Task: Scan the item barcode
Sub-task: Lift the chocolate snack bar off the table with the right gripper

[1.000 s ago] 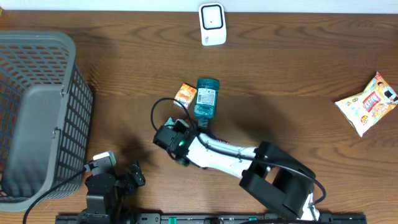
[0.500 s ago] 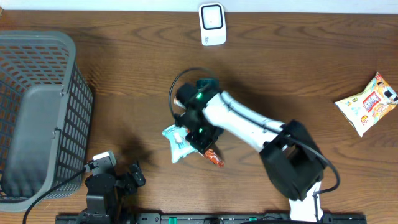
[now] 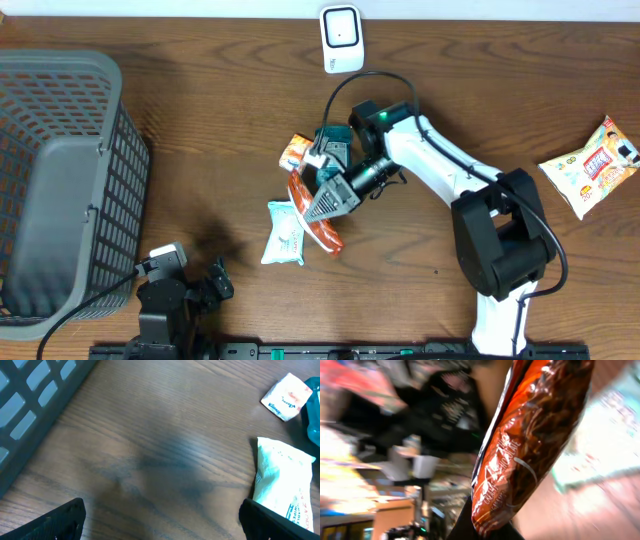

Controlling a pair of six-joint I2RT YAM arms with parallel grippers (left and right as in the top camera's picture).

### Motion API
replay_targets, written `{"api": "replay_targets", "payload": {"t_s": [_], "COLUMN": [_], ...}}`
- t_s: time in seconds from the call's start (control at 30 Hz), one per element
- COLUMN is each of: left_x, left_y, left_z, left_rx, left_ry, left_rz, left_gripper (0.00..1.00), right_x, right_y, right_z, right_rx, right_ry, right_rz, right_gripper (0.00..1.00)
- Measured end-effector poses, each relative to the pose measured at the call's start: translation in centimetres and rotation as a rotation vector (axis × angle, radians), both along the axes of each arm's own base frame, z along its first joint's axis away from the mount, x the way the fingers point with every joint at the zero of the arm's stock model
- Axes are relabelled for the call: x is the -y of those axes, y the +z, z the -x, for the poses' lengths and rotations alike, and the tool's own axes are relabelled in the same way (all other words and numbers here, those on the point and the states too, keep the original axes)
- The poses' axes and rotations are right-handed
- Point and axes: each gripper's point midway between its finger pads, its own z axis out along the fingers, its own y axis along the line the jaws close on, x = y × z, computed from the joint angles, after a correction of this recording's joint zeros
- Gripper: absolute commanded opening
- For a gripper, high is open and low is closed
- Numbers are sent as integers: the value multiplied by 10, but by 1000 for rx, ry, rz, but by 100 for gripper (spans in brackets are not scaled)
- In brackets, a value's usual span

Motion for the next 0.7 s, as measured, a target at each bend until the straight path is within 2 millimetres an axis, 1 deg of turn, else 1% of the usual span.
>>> {"api": "replay_targets", "payload": {"t_s": [0.17,0.27,0.4,0.7], "left_x": [0,0,0,0], "left_y": [0,0,0,0], "left_z": [0,0,0,0], "left_rx": [0,0,0,0], "left_ry": [0,0,0,0], "left_rz": [0,0,0,0], "left_gripper": [98,98,98,98], "right_x": [-9,-10,-10,-6], "right_y": [33,42,50,58], "right_z": [-3,1,7,15], "right_rx": [-93,-158,-237,-352], "right_ry": [-46,-60,-73,-97], "right_rz": [-175,-192,-185,-141], "right_gripper": [1,1,1,1]}}
